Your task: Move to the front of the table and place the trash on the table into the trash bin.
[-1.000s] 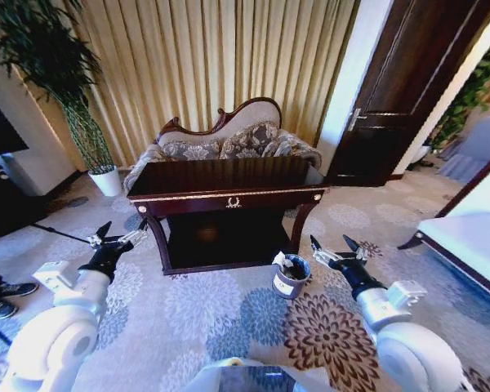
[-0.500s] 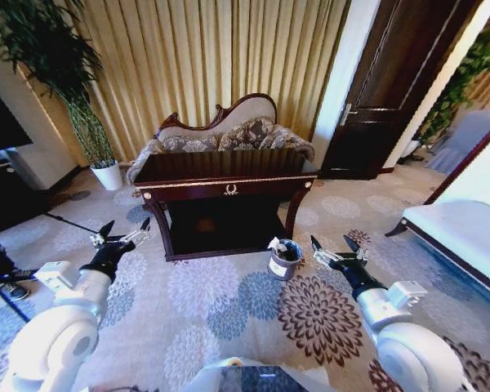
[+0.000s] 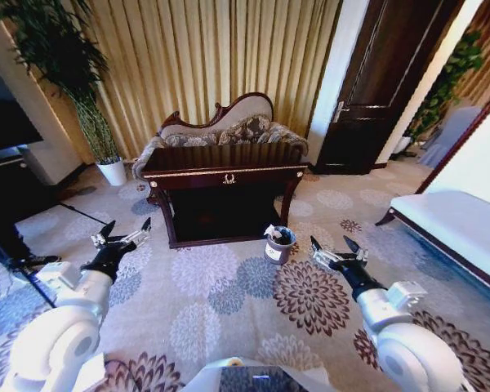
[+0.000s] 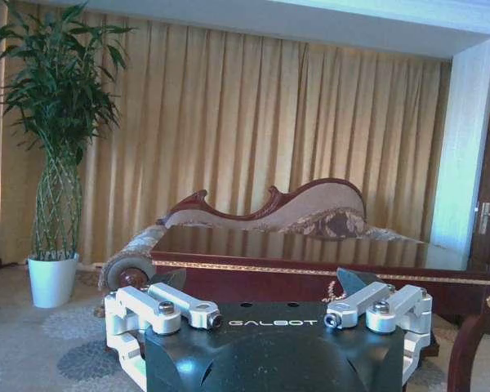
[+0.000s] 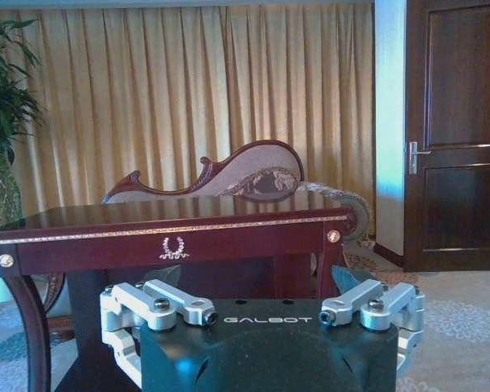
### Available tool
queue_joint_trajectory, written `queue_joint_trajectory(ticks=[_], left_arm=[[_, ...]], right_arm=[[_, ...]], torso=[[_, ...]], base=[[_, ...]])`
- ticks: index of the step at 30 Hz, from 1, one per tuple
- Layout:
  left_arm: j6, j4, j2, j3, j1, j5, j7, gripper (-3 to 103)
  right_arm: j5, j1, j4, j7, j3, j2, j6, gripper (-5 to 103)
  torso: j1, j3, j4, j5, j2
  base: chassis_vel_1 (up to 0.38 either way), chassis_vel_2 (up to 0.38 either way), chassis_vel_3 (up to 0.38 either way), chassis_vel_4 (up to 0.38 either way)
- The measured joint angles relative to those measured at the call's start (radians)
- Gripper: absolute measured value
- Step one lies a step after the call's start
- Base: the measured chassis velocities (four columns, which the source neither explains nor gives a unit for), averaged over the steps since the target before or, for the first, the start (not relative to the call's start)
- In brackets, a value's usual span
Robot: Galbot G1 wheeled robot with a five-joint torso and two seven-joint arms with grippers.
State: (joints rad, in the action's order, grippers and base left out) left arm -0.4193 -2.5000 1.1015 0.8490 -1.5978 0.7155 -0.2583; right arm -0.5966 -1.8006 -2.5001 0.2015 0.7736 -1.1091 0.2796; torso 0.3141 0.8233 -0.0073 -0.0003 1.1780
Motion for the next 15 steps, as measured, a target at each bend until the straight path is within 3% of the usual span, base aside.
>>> queue_joint_trajectory(ticks=[15], left_arm=[[0.026, 0.000, 0.004, -0.020, -0.002, -0.011, -0.022, 100]], right_arm=[[0.001, -0.010, 0.000, -0.008, -0.010, -0.013, -0.001, 100]], torso=[[0.001, 0.000, -0.0003, 0.0003, 0.000]], base=[[0.023, -0.022, -0.022, 0.020]])
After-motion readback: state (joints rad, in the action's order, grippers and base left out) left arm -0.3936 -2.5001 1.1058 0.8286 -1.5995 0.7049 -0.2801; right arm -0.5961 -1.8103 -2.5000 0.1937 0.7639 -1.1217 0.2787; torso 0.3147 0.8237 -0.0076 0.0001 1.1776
